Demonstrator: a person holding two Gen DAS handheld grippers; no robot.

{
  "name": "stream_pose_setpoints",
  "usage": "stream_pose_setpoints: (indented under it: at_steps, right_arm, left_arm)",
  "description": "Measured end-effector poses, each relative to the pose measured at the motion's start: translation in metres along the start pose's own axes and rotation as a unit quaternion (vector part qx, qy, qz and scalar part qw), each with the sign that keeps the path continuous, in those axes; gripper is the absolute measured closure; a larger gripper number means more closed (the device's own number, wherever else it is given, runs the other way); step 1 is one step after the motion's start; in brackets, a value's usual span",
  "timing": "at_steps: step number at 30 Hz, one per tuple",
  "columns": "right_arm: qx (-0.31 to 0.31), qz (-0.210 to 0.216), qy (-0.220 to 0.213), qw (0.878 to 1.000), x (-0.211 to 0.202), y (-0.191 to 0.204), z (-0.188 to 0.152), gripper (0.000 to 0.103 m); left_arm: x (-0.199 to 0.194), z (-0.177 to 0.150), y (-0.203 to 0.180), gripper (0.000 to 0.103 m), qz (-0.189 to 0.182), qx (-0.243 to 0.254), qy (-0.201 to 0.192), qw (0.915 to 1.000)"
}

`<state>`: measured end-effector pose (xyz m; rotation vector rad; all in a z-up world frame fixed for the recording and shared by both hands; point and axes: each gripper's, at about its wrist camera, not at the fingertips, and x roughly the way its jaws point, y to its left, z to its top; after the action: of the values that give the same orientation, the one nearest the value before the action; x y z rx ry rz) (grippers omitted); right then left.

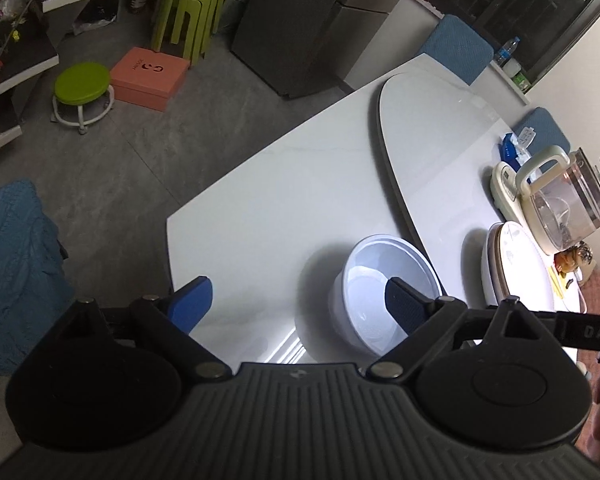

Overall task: Organize plates and bowls
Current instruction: 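Close both grippers on the rim of the light blue bowl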

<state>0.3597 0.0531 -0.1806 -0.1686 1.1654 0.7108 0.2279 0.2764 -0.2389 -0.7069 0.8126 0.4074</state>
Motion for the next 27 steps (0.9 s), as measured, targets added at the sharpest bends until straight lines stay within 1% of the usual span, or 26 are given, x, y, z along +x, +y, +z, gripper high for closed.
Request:
stream_pose_setpoints:
  at_steps: [1,3,4,5,7,9,11,13,15,17,19,21,24,25,27]
  right_arm:
    - [0.000,0.002,0.001,1.000,0.003,0.000,0.002,0.046]
    - [-0.004,0.003,0.000,1.000,0.011,0.001,0.006,0.051]
    - [-0.007,0.002,-0.001,1.000,0.015,0.002,0.008,0.052]
    - [-0.011,0.000,-0.001,1.000,0.019,0.003,0.011,0.054]
    - [-0.013,-0.004,0.003,1.000,0.029,0.002,0.014,0.060]
    - [-0.013,-0.008,0.009,1.000,0.038,0.001,0.015,0.063]
    - [-0.014,-0.014,0.015,1.000,0.048,-0.001,0.017,0.063]
    - [-0.012,-0.019,0.022,1.000,0.056,-0.003,0.019,0.063]
    - [-0.014,-0.019,0.025,0.999,0.062,-0.005,0.019,0.064]
    - [-0.017,-0.020,0.028,0.999,0.067,-0.004,0.019,0.069]
    - [-0.017,-0.027,0.031,0.999,0.071,-0.005,0.019,0.078]
    - [-0.017,-0.032,0.033,0.999,0.073,-0.005,0.019,0.081]
    - [-0.025,-0.027,0.029,0.999,0.073,-0.007,0.017,0.087]
    - [-0.027,-0.027,0.028,0.999,0.073,-0.007,0.017,0.090]
    - [-0.022,-0.022,0.029,0.999,0.072,-0.008,0.016,0.090]
  left_arm:
    - [0.003,-0.001,0.001,0.013,-0.004,-0.005,0.000,1.0000]
    - [0.010,-0.003,0.003,0.017,-0.018,-0.017,0.004,0.9997]
    - [0.014,-0.004,0.004,0.022,-0.025,-0.021,0.008,0.9994]
    - [0.019,-0.005,0.003,0.025,-0.031,-0.023,0.012,0.9992]
    - [0.028,-0.006,0.000,0.035,-0.043,-0.022,0.017,0.9987]
    - [0.037,-0.006,-0.005,0.041,-0.050,-0.018,0.023,0.9983]
    - [0.048,-0.006,-0.010,0.045,-0.046,-0.015,0.028,0.9984]
    - [0.061,-0.006,-0.014,0.055,-0.042,-0.012,0.038,0.9983]
    - [0.068,-0.007,-0.018,0.060,-0.044,-0.009,0.037,0.9983]
    - [0.075,-0.009,-0.021,0.067,-0.047,-0.008,0.038,0.9981]
    - [0.080,-0.009,-0.023,0.075,-0.050,-0.011,0.040,0.9979]
    - [0.083,-0.010,-0.026,0.080,-0.055,-0.010,0.039,0.9977]
    - [0.085,-0.013,-0.030,0.086,-0.063,-0.008,0.038,0.9972]
    - [0.086,-0.014,-0.030,0.087,-0.066,-0.009,0.039,0.9970]
    - [0.086,-0.015,-0.033,0.087,-0.068,-0.007,0.042,0.9968]
